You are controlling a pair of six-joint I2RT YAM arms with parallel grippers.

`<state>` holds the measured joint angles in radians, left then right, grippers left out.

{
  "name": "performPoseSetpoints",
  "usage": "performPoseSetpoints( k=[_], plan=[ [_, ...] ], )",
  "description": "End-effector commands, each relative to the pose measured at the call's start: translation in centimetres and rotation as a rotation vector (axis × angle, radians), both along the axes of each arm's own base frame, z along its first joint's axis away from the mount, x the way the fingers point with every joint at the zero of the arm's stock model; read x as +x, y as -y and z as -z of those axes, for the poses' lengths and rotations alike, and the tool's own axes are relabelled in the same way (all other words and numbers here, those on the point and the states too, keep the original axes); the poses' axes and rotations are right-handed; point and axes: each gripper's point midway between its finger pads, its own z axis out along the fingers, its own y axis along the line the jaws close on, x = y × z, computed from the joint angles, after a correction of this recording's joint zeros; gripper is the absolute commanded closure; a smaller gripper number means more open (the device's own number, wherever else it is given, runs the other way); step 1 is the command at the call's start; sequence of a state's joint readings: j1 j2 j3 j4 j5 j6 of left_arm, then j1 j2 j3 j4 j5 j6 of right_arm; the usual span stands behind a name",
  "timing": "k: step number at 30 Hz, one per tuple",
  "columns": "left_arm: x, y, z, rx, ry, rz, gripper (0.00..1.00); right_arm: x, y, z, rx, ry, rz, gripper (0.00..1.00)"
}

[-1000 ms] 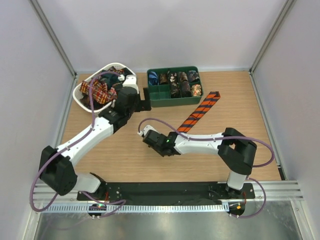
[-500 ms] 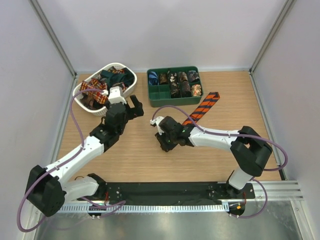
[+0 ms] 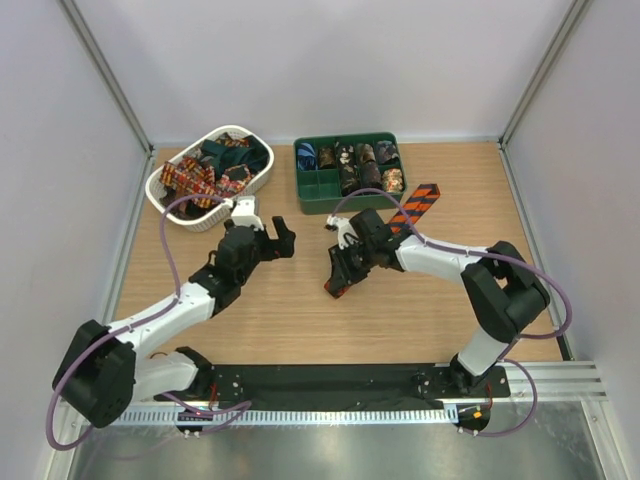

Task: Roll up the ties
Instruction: Roll the tie

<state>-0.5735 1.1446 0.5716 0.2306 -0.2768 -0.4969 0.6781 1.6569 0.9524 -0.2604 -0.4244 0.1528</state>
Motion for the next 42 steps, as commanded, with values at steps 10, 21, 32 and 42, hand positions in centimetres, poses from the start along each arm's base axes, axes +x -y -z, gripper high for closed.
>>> performPoseSetpoints(
  k=[10,21,32,42],
  plan=[
    [-3.3,10.7,3.3,0.129,0.129,0.581,0.0,1.0,0.1,1.1,0.173,-0.188,0.016,0.98],
    [-6.2,13.5,5.1,0.194,0.202,0.849,0.0,1.7,0.3,2.6,0.196,-0.249,0.025,0.98],
    [-6.6,15.8,8.0,0.278,0.155,0.982,0.06,2.3,1.1,2.9,0.212,-0.274,0.044,0.98],
    [-7.0,17.4,10.3,0.372,0.102,1.045,0.15,2.9,1.8,3.2,0.204,-0.272,0.068,0.98]
  ],
)
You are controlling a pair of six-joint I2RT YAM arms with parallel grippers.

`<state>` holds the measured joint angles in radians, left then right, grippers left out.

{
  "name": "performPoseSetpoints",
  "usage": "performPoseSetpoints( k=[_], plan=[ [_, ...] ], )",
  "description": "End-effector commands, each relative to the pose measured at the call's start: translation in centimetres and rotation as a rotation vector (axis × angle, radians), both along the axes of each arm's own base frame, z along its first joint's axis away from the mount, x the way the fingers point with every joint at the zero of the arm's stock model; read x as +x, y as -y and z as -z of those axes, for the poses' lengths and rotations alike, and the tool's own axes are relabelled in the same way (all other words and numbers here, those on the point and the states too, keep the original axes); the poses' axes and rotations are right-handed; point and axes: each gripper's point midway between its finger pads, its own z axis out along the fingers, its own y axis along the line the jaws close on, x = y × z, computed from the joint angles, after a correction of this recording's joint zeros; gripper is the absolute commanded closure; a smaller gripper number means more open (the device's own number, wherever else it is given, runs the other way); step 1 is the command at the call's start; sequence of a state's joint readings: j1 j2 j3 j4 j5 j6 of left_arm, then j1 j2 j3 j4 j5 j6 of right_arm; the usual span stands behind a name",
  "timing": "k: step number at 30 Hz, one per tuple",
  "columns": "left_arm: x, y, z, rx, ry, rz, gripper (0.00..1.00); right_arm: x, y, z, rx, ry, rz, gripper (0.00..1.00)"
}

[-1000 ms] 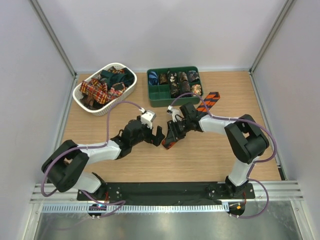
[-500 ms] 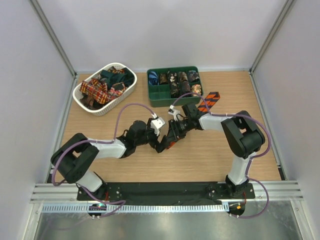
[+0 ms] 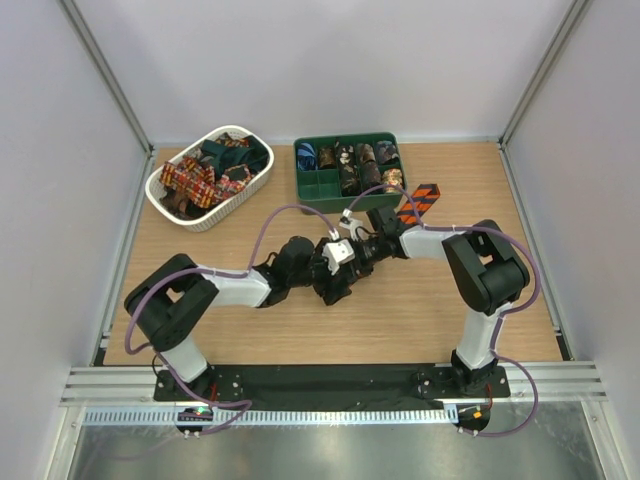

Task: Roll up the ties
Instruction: Roll the tie

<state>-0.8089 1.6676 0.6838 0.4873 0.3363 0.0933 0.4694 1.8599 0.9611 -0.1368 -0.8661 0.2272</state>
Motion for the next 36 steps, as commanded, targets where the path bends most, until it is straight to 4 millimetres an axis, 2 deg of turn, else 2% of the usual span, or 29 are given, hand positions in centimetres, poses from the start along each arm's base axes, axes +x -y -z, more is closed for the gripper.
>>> performPoseSetpoints(
  k=[1,3,9,11,17,21,27,28,36],
  plan=[
    [0.4,0.9,0.3,0.05,0.025,0.026,0.19,1.5,1.2,1.8,-0.081,0.037,0.05,0.98],
    [0.3,0.8,1.2,0.087,0.011,0.026,0.25,1.5,1.3,1.7,-0.081,0.038,0.052,0.98],
    [0.6,0.0,2.8,0.162,0.01,-0.032,0.26,1.6,1.5,1.9,-0.084,0.034,0.059,0.98],
    [1.5,-0.5,3.1,0.187,0.02,-0.088,0.28,1.7,1.5,2.0,-0.085,0.035,0.059,0.98],
    [1.8,-0.7,3.9,0.226,0.003,-0.11,0.34,1.8,1.5,1.9,-0.09,0.038,0.062,0.98],
    [1.9,-0.8,4.5,0.259,-0.015,-0.116,0.49,1.9,1.7,1.9,-0.099,0.038,0.07,0.98],
    [1.0,-1.0,5.2,0.296,-0.043,-0.098,0.59,2.4,1.6,1.5,-0.116,0.043,0.082,0.95],
    [0.8,-1.2,5.5,0.31,-0.057,-0.101,0.63,2.7,1.9,1.6,-0.135,0.054,0.092,0.94],
    [0.5,-1.6,6.4,0.357,-0.104,-0.103,0.69,3.6,4.0,4.1,-0.267,0.05,0.162,0.87]
  ],
)
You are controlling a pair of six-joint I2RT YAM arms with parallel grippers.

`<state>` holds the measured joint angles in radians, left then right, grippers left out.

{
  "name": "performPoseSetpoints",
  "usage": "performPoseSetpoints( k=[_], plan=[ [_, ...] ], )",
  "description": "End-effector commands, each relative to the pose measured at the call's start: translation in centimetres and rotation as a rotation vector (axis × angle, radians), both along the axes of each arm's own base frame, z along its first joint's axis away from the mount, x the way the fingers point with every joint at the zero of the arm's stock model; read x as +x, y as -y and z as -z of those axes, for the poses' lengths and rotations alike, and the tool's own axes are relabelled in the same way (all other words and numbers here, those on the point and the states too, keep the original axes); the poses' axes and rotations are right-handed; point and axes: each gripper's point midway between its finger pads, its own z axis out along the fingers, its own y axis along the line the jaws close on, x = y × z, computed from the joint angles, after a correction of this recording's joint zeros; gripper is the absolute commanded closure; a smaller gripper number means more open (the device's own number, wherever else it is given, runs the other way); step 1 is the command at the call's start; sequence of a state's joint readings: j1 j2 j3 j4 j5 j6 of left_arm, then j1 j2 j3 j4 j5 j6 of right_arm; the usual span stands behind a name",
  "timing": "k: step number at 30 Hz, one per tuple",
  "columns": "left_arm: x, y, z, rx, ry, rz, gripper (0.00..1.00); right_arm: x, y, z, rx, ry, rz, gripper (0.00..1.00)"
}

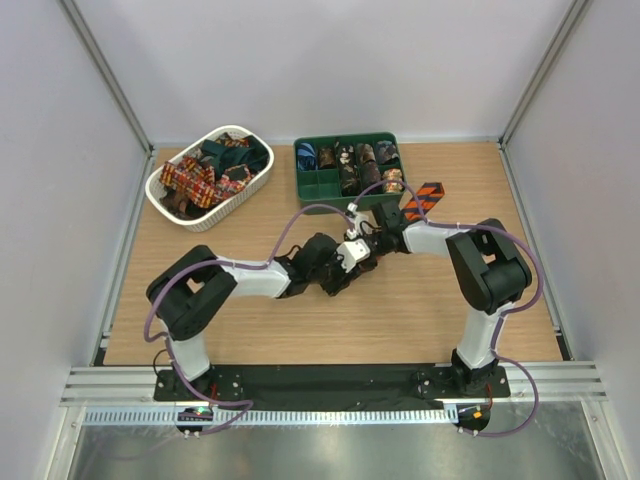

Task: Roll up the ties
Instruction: Roll the tie

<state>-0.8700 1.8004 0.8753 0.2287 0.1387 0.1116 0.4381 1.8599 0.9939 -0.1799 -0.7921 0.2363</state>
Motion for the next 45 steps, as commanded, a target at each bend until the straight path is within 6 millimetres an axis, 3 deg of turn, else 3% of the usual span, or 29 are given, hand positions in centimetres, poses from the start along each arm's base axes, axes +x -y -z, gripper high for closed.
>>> performPoseSetpoints(
  k=[1,6,10,17,19,20,22,30,40,45],
  plan=[
    [-1.3,-2.3,3.2,0.143,-0.087,-0.018,0.7,1.7,3.2,4.2,-0.22,0.031,0.098,0.87],
    [-1.1,-2.2,3.3,0.168,-0.12,-0.04,0.73,2.5,4.2,5.6,-0.301,0.03,0.132,0.86],
    [-1.3,-1.7,3.3,0.172,-0.147,-0.02,0.87,2.8,4.5,6.1,-0.331,0.017,0.157,0.86],
    [-1.2,-2.1,3.2,0.197,-0.154,-0.04,0.87,2.8,5.2,7.0,-0.381,-0.009,0.2,0.83],
    [-1.3,-2.2,3.0,0.194,-0.153,-0.041,0.8,2.6,4.9,7.1,-0.358,-0.033,0.199,0.83],
    [-1.3,-2.1,3.0,0.185,-0.148,-0.046,0.71,2.4,3.6,6.7,-0.268,-0.043,0.177,0.84],
    [-1.3,-2.1,3.0,0.174,-0.14,-0.046,0.68,2.0,3.2,6.9,-0.246,-0.069,0.164,0.87],
    [-0.7,-1.4,1.9,0.121,-0.092,-0.035,0.59,1.6,2.7,8.3,-0.195,-0.144,0.127,0.98],
    [-0.8,-1.6,-0.6,0.023,-0.016,-0.021,0.41,1.8,2.9,9.1,-0.166,-0.196,0.142,0.99],
    [-0.4,-1.9,-1.0,0.009,0.0,-0.031,0.38,1.8,2.9,9.3,-0.171,-0.199,0.143,0.99]
  ],
)
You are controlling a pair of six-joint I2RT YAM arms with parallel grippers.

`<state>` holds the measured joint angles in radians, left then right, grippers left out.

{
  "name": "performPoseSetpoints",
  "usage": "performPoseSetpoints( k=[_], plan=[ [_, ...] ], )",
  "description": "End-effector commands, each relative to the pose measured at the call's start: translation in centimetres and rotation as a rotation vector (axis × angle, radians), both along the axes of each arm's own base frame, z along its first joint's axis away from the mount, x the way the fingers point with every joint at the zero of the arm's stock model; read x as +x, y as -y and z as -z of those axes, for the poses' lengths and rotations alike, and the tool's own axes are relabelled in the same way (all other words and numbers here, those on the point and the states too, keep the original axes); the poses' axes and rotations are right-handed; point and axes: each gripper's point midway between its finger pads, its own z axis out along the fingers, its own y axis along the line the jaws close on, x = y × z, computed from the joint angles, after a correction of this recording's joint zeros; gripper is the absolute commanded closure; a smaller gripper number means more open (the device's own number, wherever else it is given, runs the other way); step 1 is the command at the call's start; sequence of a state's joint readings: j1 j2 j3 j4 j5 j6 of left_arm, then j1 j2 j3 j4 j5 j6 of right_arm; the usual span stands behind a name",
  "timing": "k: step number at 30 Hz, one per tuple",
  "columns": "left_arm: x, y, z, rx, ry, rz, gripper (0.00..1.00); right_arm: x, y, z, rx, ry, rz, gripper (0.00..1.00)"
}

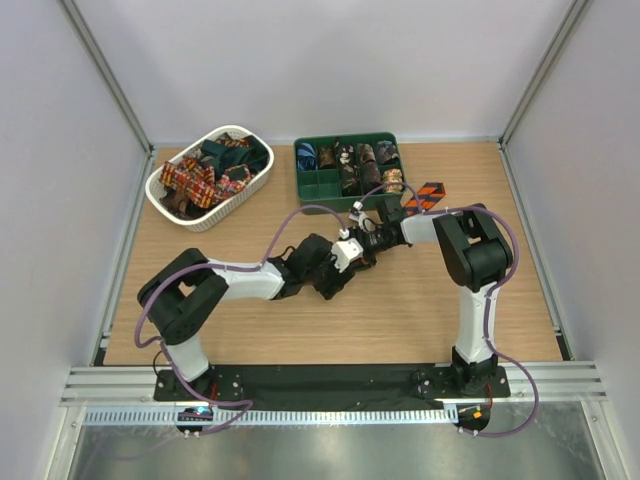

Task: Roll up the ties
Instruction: Roll the tie

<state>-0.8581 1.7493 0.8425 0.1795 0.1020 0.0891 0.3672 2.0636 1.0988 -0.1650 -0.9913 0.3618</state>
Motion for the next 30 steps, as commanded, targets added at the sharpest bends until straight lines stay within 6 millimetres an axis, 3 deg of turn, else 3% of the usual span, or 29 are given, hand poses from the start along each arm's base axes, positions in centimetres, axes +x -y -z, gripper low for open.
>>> performPoseSetpoints(
  k=[1,11,16,22,26,30],
  plan=[
    [0.1,0.1,-1.0,-0.022,0.022,0.021,0.38,0.3,3.4,7.9,-0.308,0.038,0.064,0.99],
    [2.1,0.9,-0.6,0.031,0.016,0.018,0.43,0.6,3.4,7.7,-0.314,0.056,0.072,0.99],
    [2.2,1.0,0.7,0.056,-0.013,0.015,0.48,0.6,3.3,7.2,-0.306,0.072,0.072,0.99],
    [1.6,0.0,1.9,0.09,-0.052,0.0,0.68,0.6,3.4,6.9,-0.3,0.082,0.073,0.99],
    [1.1,-0.7,2.3,0.106,-0.073,-0.012,0.83,0.9,3.5,6.6,-0.308,0.088,0.084,0.88],
    [0.8,-1.0,2.6,0.121,-0.088,-0.022,0.86,1.2,3.2,5.3,-0.292,0.107,0.096,0.72]
  ],
)
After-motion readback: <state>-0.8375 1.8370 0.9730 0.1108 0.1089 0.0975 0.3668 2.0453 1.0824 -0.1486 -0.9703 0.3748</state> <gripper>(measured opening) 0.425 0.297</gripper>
